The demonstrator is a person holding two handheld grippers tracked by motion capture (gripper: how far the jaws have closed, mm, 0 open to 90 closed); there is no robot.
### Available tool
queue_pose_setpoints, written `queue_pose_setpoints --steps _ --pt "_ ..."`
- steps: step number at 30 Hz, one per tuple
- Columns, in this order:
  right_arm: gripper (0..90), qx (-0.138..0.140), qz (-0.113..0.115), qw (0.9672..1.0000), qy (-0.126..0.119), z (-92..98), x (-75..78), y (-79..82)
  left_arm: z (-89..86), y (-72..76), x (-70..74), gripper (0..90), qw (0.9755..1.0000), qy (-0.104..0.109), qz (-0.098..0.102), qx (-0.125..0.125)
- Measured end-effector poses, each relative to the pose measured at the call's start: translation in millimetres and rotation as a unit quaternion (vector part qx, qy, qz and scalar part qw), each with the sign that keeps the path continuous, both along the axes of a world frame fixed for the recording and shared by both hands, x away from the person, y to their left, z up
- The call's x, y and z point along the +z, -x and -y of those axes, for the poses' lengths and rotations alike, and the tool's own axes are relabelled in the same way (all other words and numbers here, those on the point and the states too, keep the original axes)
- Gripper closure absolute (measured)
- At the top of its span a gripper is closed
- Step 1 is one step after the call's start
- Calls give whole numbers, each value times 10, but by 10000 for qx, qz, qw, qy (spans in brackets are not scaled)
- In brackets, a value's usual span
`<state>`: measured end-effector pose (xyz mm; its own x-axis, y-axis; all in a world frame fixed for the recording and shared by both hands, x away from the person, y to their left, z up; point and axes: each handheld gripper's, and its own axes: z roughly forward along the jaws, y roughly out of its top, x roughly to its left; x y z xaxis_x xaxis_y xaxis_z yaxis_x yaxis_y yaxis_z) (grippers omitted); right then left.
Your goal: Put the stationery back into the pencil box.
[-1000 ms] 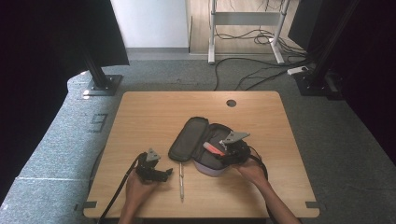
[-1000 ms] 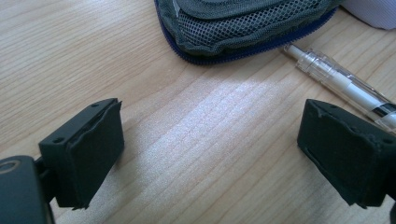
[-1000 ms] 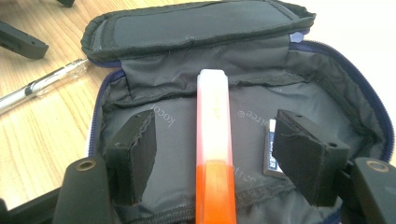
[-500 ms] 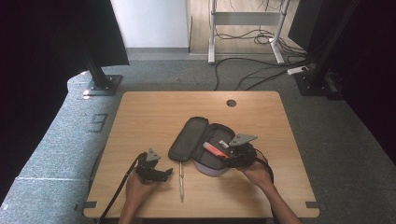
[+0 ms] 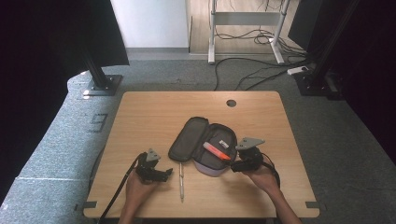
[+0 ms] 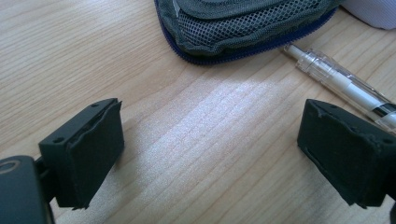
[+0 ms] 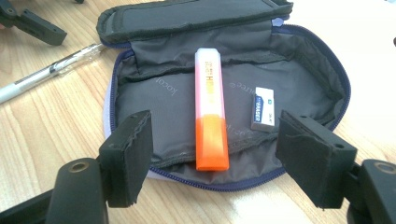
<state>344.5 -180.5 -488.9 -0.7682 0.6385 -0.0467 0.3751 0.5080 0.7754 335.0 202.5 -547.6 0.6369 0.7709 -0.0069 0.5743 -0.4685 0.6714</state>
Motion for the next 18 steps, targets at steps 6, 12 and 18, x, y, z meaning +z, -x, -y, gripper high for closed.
queue_pose_setpoints --steps 6,12,18 --pt "242 -38 11 10000 -23 46 0 59 0 0 0 66 10000 -2 0 -1" --pt "227 -49 21 9999 -161 94 29 121 0 0 0 67 10000 -1 -1 0" --pt "225 -30 8 9998 -180 101 31 181 0 0 0 67 10000 -1 1 1"
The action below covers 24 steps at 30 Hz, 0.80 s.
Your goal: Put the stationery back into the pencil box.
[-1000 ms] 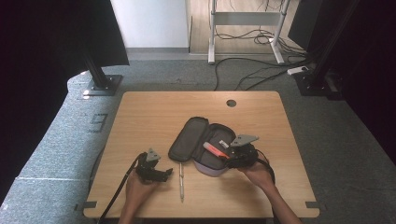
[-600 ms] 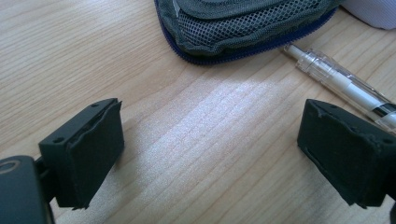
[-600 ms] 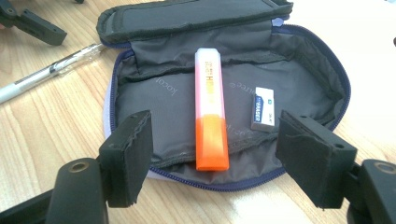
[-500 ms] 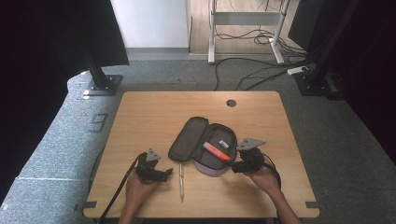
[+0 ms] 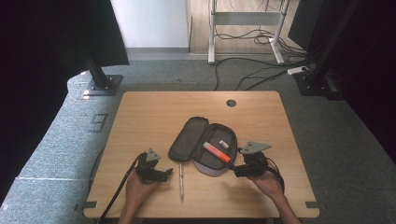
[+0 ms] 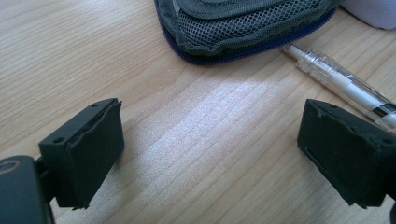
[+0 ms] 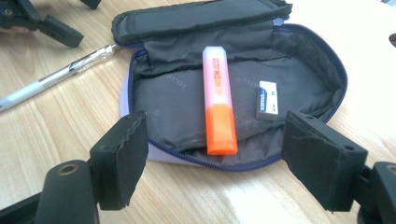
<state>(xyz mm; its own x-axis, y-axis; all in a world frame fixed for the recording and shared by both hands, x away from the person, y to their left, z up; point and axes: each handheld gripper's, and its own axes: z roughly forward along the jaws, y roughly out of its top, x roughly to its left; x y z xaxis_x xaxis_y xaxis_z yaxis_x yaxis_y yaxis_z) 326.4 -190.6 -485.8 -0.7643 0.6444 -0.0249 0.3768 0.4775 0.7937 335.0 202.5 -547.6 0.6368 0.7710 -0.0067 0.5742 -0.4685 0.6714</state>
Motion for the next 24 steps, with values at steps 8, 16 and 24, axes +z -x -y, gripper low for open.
queue_pose_setpoints --steps 8,16,24 --pt "225 94 -44 9999 -22 -24 -42 79 0 0 0 67 10000 -2 -1 -2" --pt "234 242 -49 9997 -38 -141 -37 140 0 0 0 66 10000 1 -1 -2" --pt "235 381 -96 9992 -35 -266 -38 164 0 0 0 67 10000 -1 -1 -2"
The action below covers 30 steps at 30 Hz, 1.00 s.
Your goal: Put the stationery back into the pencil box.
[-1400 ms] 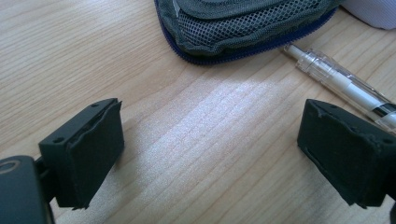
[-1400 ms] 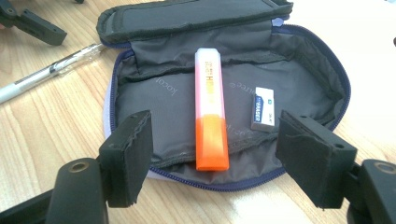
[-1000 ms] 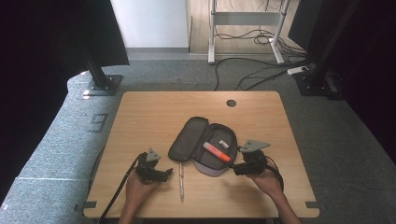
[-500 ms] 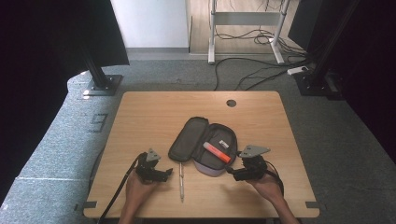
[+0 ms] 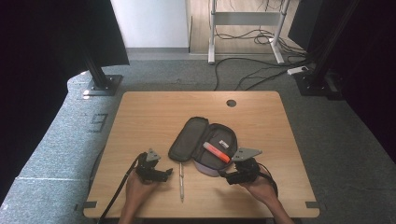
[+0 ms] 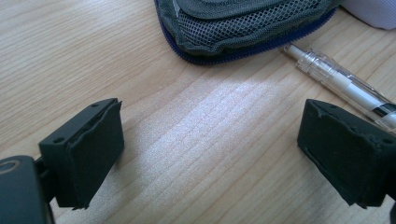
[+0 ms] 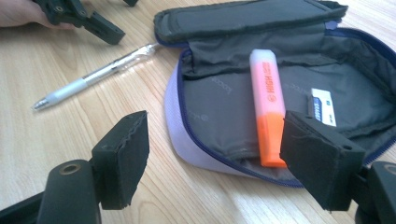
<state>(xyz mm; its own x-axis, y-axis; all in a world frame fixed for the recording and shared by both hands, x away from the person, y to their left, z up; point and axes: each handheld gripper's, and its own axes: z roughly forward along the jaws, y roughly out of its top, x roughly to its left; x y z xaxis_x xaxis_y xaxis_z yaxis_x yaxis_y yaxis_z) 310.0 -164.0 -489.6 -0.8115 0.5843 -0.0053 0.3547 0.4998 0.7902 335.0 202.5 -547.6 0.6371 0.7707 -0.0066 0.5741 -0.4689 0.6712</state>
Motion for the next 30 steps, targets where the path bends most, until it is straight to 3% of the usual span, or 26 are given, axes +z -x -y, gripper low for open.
queue_pose_setpoints --steps 30 --pt "239 444 -202 9988 -6 -404 -90 40 0 0 0 67 10000 0 0 1"
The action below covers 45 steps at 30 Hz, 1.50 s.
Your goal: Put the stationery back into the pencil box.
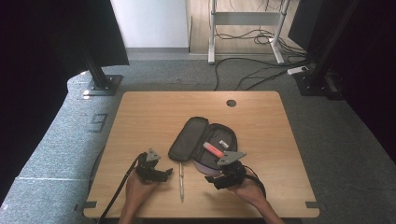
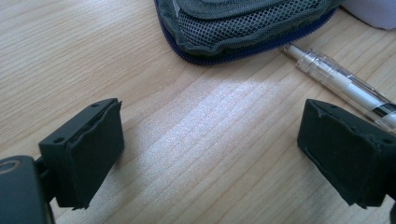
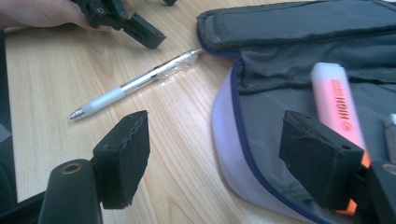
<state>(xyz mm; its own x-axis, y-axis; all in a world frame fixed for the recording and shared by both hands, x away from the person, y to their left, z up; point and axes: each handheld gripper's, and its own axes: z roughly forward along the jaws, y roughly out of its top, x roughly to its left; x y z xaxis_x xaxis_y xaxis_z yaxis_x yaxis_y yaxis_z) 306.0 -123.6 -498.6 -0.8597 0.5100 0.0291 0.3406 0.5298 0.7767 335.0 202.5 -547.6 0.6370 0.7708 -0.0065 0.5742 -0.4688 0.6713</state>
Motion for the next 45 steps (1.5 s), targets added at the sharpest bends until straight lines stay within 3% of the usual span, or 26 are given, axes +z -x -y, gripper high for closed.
queue_pose_setpoints --steps 32,45 --pt "228 494 -235 9985 81 -583 -164 73 -1 0 0 67 10000 -2 -1 -2" --pt "244 502 -239 9984 140 -819 -255 59 0 0 0 67 10000 -1 1 -1"
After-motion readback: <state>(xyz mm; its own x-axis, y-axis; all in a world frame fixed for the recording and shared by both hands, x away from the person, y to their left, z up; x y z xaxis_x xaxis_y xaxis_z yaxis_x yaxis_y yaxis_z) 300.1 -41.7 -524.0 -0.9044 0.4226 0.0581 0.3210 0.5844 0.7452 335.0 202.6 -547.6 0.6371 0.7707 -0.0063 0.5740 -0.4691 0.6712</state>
